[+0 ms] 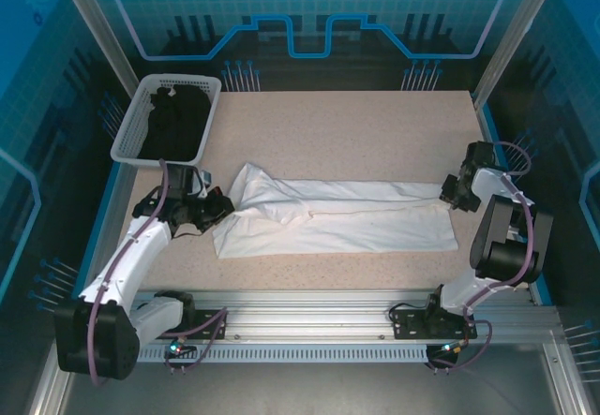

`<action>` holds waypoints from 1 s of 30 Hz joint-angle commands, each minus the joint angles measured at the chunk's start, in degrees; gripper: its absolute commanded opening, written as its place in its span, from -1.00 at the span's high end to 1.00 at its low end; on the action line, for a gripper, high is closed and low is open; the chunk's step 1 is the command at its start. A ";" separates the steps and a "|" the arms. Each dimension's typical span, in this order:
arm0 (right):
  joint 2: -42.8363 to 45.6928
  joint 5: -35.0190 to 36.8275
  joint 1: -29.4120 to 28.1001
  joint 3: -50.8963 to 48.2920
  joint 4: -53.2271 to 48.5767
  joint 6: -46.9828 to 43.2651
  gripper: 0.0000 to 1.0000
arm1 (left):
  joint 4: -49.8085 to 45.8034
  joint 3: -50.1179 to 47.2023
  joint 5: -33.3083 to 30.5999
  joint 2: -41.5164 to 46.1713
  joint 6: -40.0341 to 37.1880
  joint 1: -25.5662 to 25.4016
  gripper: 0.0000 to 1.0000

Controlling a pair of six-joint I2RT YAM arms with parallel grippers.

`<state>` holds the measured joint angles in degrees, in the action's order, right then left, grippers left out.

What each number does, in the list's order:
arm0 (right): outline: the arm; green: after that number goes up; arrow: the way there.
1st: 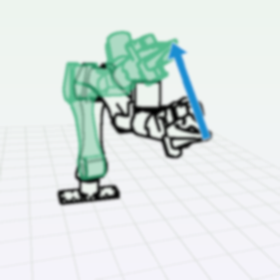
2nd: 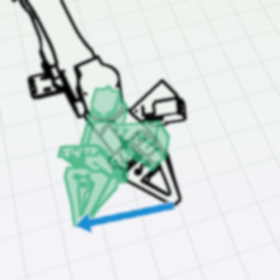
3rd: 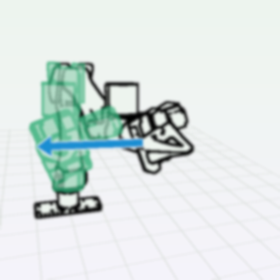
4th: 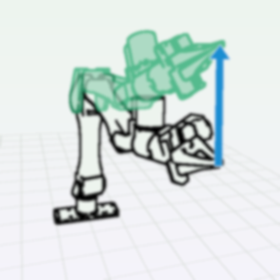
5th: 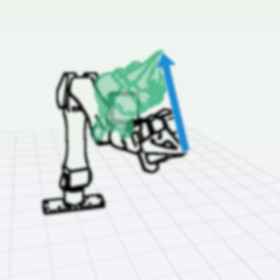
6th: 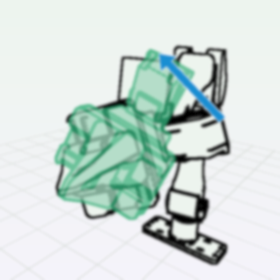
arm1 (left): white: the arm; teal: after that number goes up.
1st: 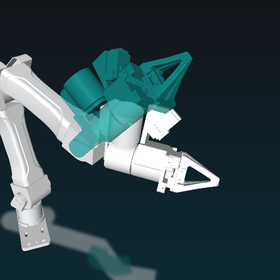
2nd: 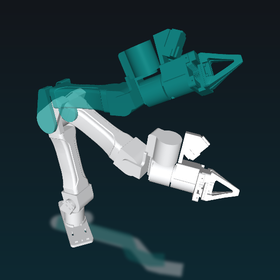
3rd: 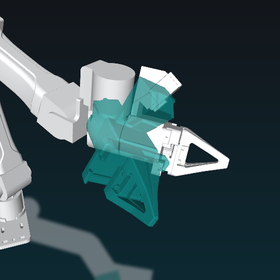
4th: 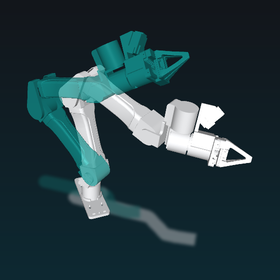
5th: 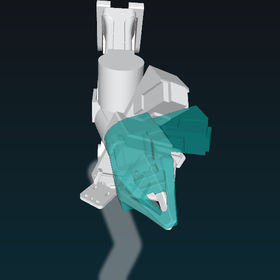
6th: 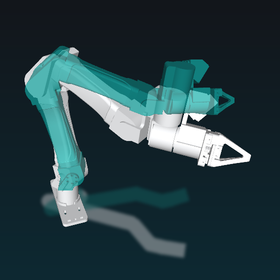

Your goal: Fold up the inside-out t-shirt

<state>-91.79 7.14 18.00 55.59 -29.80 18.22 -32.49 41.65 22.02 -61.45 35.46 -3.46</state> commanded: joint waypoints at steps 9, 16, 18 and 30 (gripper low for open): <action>3.99 1.10 -17.64 -0.85 2.78 -0.47 0.02 | 1.12 -1.70 2.14 -0.42 -1.62 0.74 1.00; -3.69 -0.51 -16.17 0.11 -4.26 3.29 0.18 | 1.37 -2.19 2.28 -0.14 -1.82 0.74 1.00; -2.75 -2.52 -15.85 -1.81 -4.91 3.89 0.19 | 1.29 -2.13 2.41 -0.20 -2.06 0.74 1.00; 15.20 -7.62 -25.38 -9.62 5.62 -0.07 0.01 | 0.68 -2.63 4.32 0.10 -1.73 0.74 1.00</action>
<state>-82.70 2.63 -1.67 46.92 -30.33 20.75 -31.22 40.07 23.94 -61.56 34.37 -3.46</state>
